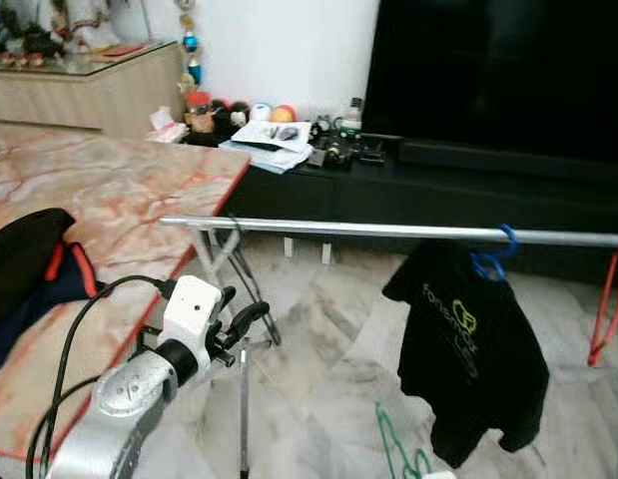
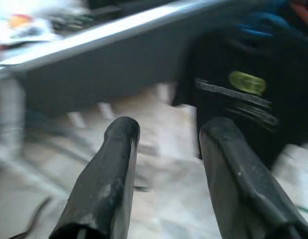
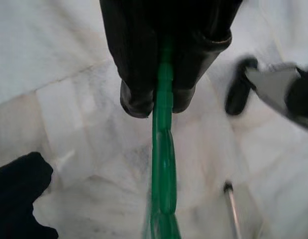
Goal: Hang hanger
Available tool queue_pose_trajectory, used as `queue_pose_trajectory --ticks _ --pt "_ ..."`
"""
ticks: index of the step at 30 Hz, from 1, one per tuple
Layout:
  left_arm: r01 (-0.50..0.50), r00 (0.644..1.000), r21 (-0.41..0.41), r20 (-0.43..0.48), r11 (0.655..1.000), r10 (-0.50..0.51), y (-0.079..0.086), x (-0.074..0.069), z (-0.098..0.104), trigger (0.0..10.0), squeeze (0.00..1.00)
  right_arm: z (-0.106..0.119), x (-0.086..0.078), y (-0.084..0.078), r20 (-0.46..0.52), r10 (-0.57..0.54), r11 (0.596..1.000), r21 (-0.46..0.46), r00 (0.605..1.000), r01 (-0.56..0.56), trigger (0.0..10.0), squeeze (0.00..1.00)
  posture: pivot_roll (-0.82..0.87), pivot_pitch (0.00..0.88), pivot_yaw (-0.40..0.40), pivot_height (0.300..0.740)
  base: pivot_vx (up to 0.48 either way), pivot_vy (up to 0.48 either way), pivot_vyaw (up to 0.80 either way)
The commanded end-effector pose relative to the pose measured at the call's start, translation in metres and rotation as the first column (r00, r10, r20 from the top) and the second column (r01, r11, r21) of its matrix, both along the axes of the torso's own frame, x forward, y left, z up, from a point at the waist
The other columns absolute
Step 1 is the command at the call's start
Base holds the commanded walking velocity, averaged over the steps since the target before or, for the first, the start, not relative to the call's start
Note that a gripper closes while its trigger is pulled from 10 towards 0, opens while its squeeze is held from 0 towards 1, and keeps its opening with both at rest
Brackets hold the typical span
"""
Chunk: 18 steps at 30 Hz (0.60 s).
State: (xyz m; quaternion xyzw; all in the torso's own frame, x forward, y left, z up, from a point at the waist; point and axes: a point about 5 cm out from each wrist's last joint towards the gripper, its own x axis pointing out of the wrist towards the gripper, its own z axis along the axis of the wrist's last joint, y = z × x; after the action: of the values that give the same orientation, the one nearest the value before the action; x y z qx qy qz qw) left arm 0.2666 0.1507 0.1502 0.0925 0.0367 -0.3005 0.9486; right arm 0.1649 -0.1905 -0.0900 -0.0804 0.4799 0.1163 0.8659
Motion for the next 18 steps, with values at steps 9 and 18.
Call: queue_pose_trajectory --ticks 9,18 --pt "0.393 0.906 0.068 -0.198 0.917 -0.374 -0.009 -0.011 -0.008 10.0 0.00 0.053 0.082 0.005 0.158 0.424 0.904 -0.005 0.892 -0.428 10.0 0.00 0.14 0.000 0.002 0.740 0.000 0.000 0.00" --pt "0.551 0.818 0.056 -0.234 0.833 -0.525 -0.021 -0.012 -0.003 10.0 0.00 0.098 0.108 -0.004 0.172 0.788 0.608 -0.067 0.591 -0.791 10.0 0.00 0.13 0.002 0.005 0.740 0.000 0.000 0.00"
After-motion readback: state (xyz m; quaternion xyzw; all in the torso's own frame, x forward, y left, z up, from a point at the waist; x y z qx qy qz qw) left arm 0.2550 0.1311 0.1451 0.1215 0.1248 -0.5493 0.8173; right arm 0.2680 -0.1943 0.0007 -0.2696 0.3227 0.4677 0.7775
